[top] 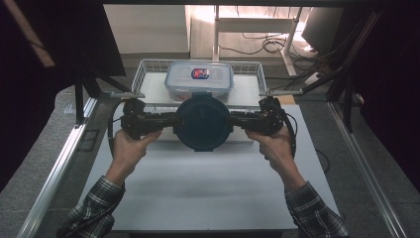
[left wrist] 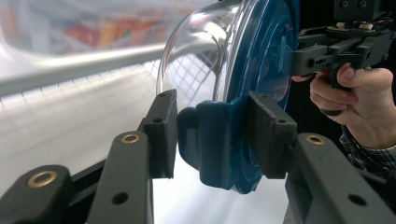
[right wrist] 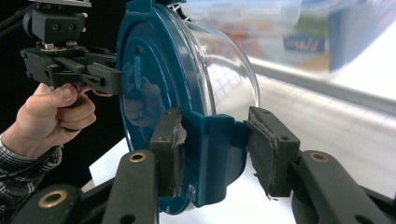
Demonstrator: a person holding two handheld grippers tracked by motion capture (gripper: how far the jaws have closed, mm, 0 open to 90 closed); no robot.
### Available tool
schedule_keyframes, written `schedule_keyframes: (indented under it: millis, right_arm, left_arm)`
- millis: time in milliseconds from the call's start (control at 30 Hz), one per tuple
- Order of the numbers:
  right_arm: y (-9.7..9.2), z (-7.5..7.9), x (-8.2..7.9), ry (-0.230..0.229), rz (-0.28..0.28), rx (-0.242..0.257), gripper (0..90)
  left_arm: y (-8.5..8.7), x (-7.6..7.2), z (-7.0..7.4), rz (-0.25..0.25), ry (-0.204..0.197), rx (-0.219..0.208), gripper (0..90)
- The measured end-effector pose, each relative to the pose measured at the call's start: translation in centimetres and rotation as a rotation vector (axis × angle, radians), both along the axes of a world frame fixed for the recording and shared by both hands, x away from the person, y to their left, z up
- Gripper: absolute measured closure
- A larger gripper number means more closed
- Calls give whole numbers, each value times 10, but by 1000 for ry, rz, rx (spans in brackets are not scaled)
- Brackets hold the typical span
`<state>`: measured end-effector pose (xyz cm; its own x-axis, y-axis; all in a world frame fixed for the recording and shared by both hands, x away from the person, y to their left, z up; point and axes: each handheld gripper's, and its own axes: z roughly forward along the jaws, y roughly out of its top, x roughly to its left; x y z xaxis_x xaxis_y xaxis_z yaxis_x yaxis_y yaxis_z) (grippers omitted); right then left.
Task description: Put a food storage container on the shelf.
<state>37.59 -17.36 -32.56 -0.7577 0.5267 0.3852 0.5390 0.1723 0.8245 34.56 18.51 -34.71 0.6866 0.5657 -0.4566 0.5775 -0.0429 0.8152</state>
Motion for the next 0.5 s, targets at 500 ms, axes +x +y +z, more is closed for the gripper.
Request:
schedule_keyframes:
  millis: [500]
  right_arm:
    - [8,47,25,-23,-9,23,570]
  left_arm:
    - [11,28,53,18,-33,-30,563]
